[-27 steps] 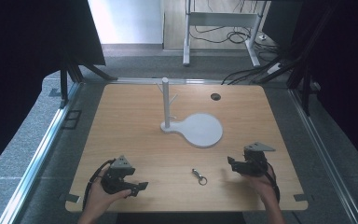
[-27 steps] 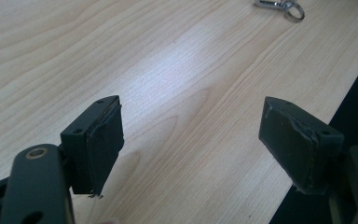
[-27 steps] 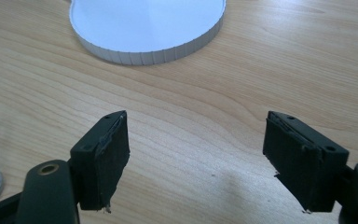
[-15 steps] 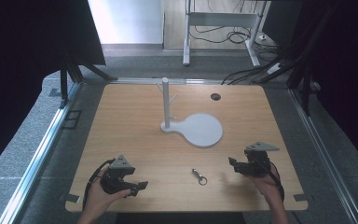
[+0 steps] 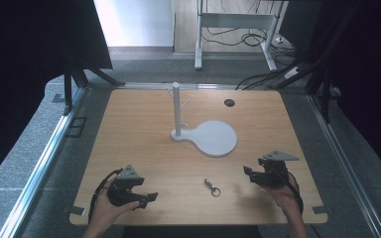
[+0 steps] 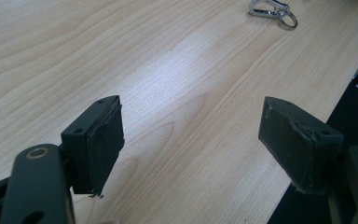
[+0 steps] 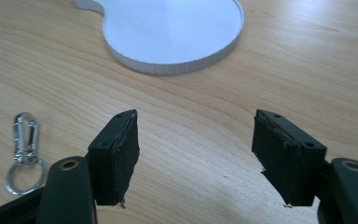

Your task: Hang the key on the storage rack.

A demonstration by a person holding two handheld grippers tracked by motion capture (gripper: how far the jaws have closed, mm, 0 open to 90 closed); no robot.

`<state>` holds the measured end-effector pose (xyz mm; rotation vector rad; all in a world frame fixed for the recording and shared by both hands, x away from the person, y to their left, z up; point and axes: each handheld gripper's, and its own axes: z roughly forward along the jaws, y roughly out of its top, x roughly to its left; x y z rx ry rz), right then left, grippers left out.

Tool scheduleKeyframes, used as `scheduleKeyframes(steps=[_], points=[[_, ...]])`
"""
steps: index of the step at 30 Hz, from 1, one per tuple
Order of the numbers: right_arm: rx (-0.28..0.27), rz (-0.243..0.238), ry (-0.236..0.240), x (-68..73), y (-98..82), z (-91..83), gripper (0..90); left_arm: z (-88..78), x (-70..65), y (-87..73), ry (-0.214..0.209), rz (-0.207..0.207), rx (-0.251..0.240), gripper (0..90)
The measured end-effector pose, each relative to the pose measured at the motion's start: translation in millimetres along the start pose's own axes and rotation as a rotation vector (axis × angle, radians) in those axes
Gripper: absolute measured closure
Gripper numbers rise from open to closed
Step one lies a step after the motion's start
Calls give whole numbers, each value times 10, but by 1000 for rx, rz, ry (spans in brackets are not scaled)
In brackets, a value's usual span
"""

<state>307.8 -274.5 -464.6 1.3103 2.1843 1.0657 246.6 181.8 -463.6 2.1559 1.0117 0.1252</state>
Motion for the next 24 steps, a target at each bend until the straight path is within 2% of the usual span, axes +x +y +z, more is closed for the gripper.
scheduleKeyframes(steps=[7,12,17,24], points=[[1,-29,39,54,45,-46,374,-13,14,1,-16,-16,-14,227],[1,-51,50,92,98,-70,417,-30,-4,7,5,-19,-18,232],[-4,-87,72,123,170,-101,444,-65,-37,18,4,-7,-35,233],[69,-138,102,197,358,-149,462,-71,-30,9,5,-2,-33,233]])
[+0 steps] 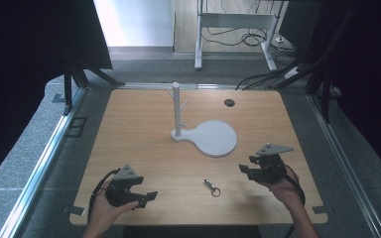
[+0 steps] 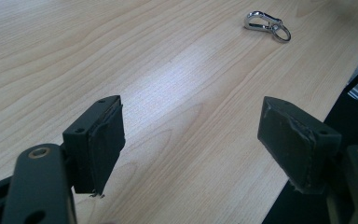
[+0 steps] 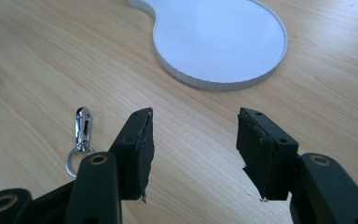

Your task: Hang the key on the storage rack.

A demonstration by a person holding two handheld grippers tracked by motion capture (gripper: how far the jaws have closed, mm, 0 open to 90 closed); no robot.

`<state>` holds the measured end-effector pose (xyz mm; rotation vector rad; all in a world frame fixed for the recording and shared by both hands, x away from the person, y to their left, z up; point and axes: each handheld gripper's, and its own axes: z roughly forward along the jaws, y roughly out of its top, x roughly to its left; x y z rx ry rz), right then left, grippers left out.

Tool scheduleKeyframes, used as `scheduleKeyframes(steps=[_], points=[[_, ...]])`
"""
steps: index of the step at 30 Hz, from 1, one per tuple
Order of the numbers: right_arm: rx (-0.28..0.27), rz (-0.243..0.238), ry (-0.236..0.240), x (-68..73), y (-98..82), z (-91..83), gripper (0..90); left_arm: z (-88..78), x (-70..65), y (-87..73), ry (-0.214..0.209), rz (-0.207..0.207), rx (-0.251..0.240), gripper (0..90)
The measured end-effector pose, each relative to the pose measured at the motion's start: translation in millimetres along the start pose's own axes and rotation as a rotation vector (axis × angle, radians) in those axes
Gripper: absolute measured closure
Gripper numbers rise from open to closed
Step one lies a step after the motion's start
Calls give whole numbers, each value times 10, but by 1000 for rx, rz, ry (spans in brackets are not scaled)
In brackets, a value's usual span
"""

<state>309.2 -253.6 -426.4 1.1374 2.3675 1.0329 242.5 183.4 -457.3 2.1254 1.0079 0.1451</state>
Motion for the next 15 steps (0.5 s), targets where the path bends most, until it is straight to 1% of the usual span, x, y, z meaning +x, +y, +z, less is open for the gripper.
scheduleKeyframes(steps=[3,5,9,11,15], points=[[48,-33,4,45,86,19,469,-18,-2,0,1,2,-3,233],[70,-53,8,84,127,41,473,-28,1,0,2,4,-4,233],[121,-75,35,159,195,109,484,-26,11,-6,5,-3,-2,233],[151,-98,40,191,238,148,485,-22,15,-7,6,0,0,233],[190,-131,45,243,309,174,486,-36,20,-10,6,1,-3,232]])
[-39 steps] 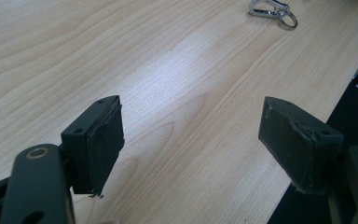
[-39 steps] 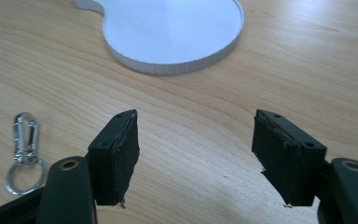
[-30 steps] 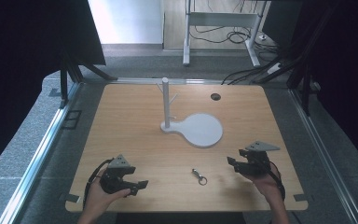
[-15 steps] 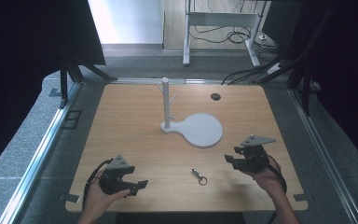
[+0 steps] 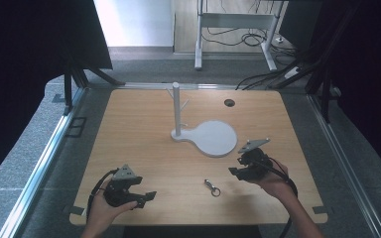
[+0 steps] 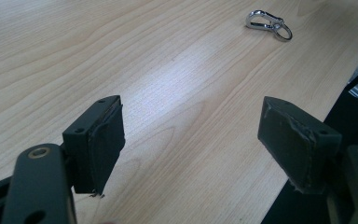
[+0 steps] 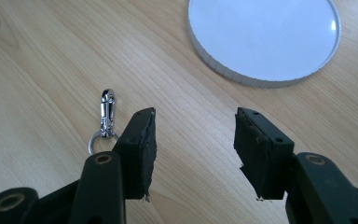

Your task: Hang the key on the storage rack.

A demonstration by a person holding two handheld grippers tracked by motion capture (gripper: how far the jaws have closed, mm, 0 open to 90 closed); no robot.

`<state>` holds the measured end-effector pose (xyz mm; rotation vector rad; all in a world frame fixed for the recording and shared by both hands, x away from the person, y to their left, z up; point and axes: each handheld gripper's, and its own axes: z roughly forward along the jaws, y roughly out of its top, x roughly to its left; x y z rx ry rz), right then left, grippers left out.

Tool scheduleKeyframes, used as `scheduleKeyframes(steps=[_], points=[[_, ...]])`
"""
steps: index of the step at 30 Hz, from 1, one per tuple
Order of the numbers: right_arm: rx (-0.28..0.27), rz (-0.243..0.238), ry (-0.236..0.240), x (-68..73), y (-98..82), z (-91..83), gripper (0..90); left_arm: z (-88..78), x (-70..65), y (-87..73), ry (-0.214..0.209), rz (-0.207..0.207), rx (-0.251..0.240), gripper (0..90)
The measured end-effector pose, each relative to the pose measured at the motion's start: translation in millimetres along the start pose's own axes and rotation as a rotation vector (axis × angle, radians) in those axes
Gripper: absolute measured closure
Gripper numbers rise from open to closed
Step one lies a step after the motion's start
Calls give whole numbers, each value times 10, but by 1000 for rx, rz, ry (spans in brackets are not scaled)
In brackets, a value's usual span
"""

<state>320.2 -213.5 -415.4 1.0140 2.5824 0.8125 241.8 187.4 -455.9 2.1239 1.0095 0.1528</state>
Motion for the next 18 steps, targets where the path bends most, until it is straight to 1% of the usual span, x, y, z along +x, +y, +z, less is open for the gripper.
scheduleKeyframes(steps=[4,7,8,10,12,18], points=[[38,-21,1,32,74,1,478,-35,26,-5,8,-6,-9,232],[67,-34,-8,56,119,5,474,-56,28,-5,12,-8,-15,232],[67,-34,-8,56,119,5,474,-56,28,-5,12,-8,-15,233],[109,-68,-15,99,166,24,472,-63,32,-2,13,-6,-14,233],[131,-79,-18,118,191,40,469,-55,34,-5,13,-6,-11,233],[158,-99,-23,151,244,74,460,-68,44,-8,15,-5,-15,233]])
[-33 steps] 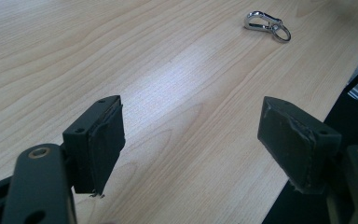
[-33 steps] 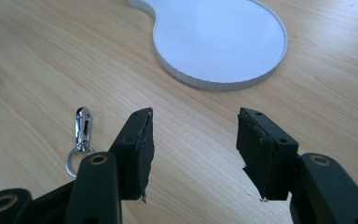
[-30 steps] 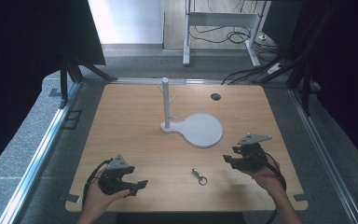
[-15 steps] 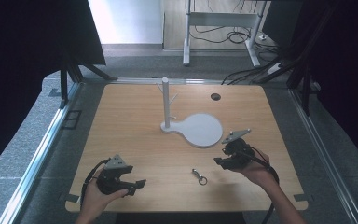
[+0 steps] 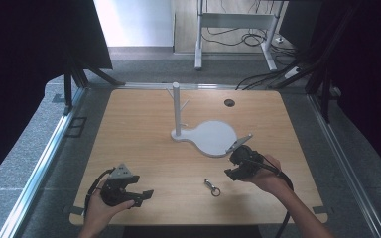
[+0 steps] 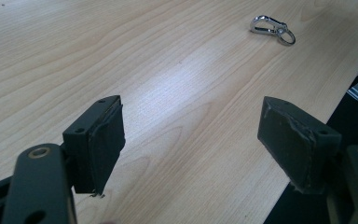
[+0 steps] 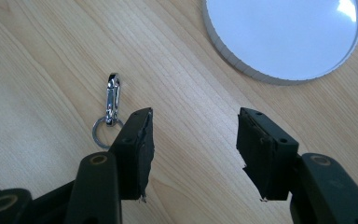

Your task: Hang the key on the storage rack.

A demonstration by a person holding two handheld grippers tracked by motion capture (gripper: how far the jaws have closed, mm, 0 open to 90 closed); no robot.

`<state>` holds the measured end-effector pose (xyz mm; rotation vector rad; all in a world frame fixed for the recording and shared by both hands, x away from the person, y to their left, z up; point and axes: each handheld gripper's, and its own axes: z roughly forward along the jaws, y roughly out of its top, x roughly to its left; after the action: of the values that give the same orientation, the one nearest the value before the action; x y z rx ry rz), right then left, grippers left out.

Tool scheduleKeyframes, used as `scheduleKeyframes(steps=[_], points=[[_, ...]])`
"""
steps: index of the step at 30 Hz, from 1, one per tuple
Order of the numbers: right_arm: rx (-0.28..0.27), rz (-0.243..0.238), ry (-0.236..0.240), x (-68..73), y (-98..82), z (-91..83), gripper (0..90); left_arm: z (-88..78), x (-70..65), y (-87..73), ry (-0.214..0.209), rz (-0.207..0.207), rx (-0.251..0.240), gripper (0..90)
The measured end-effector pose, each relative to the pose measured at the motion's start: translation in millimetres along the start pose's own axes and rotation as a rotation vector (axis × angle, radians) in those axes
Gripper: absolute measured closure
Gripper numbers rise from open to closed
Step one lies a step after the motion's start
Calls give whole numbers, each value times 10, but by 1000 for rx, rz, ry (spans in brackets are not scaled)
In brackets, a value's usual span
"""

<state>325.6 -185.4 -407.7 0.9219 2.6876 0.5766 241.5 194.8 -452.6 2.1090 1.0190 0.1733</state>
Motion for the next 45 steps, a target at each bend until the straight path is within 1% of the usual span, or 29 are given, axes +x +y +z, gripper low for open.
scheduleKeyframes(steps=[5,8,14,18,21,28,30,32,33,35,38,39,45], points=[[8,-14,0,38,53,13,455,-8,7,-2,3,-1,0,234],[15,-21,9,65,89,15,452,-1,0,0,0,1,0,234],[43,-43,24,144,157,27,458,8,-3,-1,-2,2,3,234],[61,-43,36,178,180,56,467,6,-1,-2,-2,-1,2,235],[75,-45,40,206,184,96,473,7,-3,-2,-3,0,3,235],[109,-53,70,260,184,226,493,16,-2,-4,-4,-1,8,235],[120,-49,79,276,185,270,508,14,2,-5,-3,-3,8,235],[129,-59,86,281,184,319,515,14,4,-7,-2,-3,8,235],[139,-51,91,292,186,338,519,15,5,-7,-2,-3,8,235],[143,-65,100,298,186,387,523,21,2,-6,-3,-2,10,235],[151,-69,105,316,192,429,525,31,-2,-6,-4,2,16,235],[153,-60,107,328,195,441,526,33,-4,-5,-5,1,16,235],[162,-73,119,361,197,536,534,22,7,-8,-2,-2,13,235]])
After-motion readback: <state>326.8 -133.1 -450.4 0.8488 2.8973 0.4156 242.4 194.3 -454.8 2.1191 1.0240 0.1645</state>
